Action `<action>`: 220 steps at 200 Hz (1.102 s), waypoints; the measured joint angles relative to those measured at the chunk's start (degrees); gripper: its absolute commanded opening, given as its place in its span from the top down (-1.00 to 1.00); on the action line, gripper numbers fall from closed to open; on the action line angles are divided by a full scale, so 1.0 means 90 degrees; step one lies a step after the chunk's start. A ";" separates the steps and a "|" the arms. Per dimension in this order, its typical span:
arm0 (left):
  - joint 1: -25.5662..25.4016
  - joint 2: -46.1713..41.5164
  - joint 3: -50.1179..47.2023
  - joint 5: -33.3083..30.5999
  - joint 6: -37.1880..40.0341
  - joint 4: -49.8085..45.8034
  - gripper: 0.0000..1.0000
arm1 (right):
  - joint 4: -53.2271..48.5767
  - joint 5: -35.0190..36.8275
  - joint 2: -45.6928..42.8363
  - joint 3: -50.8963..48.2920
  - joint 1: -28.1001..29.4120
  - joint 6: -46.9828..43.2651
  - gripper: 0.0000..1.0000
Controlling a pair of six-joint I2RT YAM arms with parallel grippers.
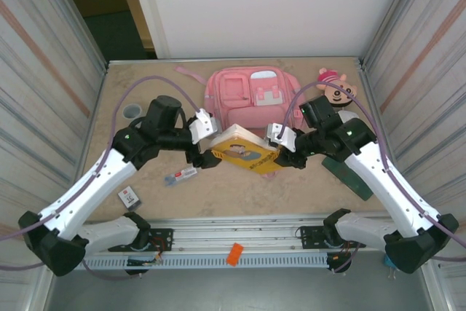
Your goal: Pack books, pencil case, and school supplies into a backpack
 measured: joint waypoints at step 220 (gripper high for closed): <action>0.0546 -0.0580 -0.1943 0.1921 -0.4017 0.5824 0.72 | 0.7652 -0.3742 -0.1564 -0.3150 -0.1977 0.6749 1.00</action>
